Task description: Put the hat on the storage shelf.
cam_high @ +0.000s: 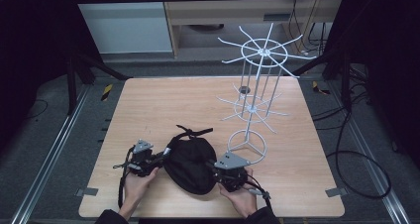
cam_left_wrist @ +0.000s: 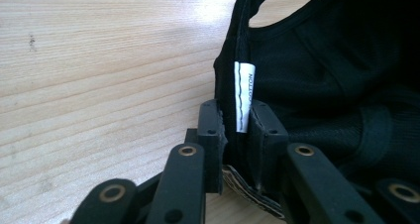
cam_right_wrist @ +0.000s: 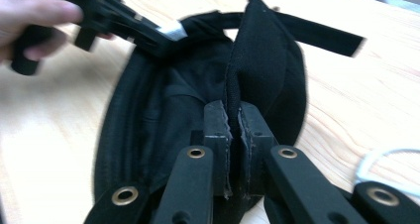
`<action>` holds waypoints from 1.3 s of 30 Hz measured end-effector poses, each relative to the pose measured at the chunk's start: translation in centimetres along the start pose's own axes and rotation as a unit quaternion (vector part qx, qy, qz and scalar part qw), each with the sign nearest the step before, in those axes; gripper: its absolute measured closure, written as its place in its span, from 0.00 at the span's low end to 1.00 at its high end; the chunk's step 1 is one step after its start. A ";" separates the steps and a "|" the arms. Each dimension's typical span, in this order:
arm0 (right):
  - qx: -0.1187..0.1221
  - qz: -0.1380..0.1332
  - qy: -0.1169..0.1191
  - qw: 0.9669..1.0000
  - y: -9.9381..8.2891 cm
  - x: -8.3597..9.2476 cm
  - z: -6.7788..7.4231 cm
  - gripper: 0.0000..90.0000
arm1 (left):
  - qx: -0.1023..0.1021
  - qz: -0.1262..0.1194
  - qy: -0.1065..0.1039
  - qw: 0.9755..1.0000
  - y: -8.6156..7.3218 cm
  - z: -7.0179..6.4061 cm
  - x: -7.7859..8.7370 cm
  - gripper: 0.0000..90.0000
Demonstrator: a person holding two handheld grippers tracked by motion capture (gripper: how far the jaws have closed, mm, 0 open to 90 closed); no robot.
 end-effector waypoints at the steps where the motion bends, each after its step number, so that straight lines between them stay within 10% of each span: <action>1: -0.002 0.000 -0.005 1.000 -0.1 0.0 -0.1 0.94 | 0.000 -0.002 -0.004 1.000 0.1 0.0 0.2 0.82; 16: -0.018 -0.015 -0.049 0.999 0.1 0.8 -1.2 0.94 | -0.019 -0.053 -0.012 0.998 1.7 -2.6 4.6 0.75; 39: -0.007 -0.014 -0.022 1.000 0.1 0.7 -0.2 0.94 | -0.029 -0.089 -0.055 0.994 4.6 -8.4 2.8 0.59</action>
Point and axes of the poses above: each handheld gripper's, and its own axes: x roughly backward along the jaws, y roughly out of its top, z roughly to its left, the point moved 4 cm from there along -x, roughly forward along the jaws, and after that the axes turned 5 degrees about -z, right-handed, at the moved point
